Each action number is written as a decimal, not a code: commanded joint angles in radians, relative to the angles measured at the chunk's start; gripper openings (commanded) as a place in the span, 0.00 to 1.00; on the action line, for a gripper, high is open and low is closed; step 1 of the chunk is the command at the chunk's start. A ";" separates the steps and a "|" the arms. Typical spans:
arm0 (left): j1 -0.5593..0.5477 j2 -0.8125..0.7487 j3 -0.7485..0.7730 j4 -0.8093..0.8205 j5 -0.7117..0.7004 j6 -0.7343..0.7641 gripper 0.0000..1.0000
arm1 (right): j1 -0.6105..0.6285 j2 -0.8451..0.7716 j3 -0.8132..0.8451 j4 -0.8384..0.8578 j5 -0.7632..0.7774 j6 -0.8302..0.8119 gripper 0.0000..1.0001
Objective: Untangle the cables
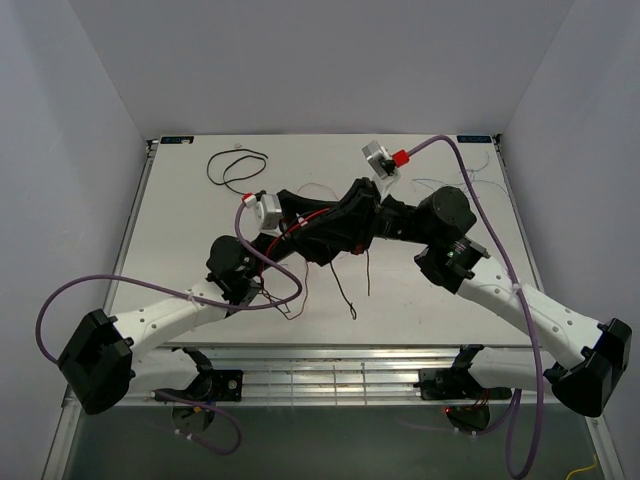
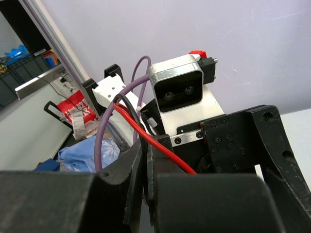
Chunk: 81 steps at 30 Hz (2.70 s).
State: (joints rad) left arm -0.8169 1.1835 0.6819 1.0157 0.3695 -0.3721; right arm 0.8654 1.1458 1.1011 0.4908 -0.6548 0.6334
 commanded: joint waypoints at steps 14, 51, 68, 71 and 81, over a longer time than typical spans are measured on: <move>-0.013 0.062 0.038 0.093 -0.210 0.015 0.76 | 0.014 -0.050 -0.072 0.177 0.055 0.175 0.08; 0.455 -0.021 0.511 -0.621 -1.044 0.332 0.00 | -0.408 -0.229 0.262 -0.528 1.643 -0.908 0.08; 0.722 0.013 0.719 -0.835 -0.951 0.322 0.00 | -0.724 -0.055 0.456 -0.525 1.457 -1.055 0.08; 0.765 0.033 0.765 -0.879 -0.949 0.308 0.00 | -0.743 -0.043 0.473 -0.526 1.454 -1.078 0.08; 0.938 0.077 0.854 -0.996 -0.902 0.271 0.00 | -0.899 -0.011 0.480 -0.526 1.376 -1.118 0.08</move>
State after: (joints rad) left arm 0.0822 1.2663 1.5055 0.0746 -0.5388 -0.0917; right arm 0.0212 1.1278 1.5455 -0.0780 0.7364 -0.4538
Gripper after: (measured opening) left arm 0.026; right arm 0.081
